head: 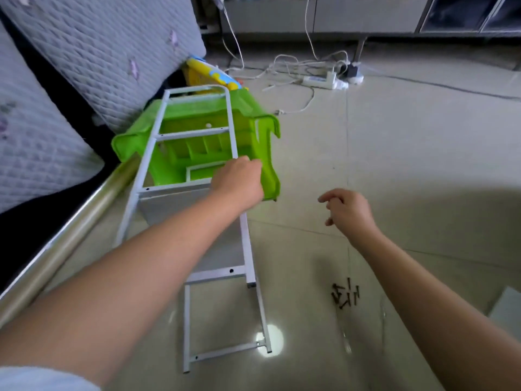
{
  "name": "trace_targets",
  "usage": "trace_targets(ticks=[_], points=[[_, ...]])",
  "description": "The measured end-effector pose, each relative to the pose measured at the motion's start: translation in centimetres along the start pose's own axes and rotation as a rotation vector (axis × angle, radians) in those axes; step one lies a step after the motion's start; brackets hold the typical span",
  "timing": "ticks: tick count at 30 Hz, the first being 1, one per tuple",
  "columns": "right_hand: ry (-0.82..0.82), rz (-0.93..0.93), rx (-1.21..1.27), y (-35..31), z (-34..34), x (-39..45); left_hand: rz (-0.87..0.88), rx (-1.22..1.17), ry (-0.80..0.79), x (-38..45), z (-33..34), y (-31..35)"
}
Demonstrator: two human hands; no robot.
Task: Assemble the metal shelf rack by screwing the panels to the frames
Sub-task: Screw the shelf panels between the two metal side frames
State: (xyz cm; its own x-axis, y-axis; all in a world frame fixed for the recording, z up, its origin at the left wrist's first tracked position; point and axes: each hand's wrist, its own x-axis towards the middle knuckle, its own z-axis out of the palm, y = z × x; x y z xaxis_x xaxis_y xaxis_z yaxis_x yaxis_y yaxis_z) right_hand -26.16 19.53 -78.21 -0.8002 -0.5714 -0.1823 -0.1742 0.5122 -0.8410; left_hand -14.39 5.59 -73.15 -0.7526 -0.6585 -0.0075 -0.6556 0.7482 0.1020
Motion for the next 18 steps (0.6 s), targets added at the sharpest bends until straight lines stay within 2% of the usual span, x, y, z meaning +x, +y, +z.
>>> trace_targets(ticks=[5,7,9,13,18], points=[[-0.148,-0.198,-0.108,-6.3,5.6,-1.7,-0.091,0.069,-0.121,-1.7,-0.5,-8.9],[-0.233,-0.248,-0.193,-8.2,7.3,-1.7,-0.110,0.075,-0.136,-2.2,-0.7,-11.2],[-0.285,-0.263,-0.161,-9.3,8.2,-1.2,-0.108,0.080,-0.123,-2.6,-1.1,-12.8],[-0.315,-0.219,-0.146,-9.4,8.5,0.0,-0.138,0.074,-0.101,-3.2,-1.5,-14.9],[-0.245,-0.329,-0.400,-10.0,8.5,1.0,-0.227,0.065,-0.110,-3.3,-1.1,-16.0]])
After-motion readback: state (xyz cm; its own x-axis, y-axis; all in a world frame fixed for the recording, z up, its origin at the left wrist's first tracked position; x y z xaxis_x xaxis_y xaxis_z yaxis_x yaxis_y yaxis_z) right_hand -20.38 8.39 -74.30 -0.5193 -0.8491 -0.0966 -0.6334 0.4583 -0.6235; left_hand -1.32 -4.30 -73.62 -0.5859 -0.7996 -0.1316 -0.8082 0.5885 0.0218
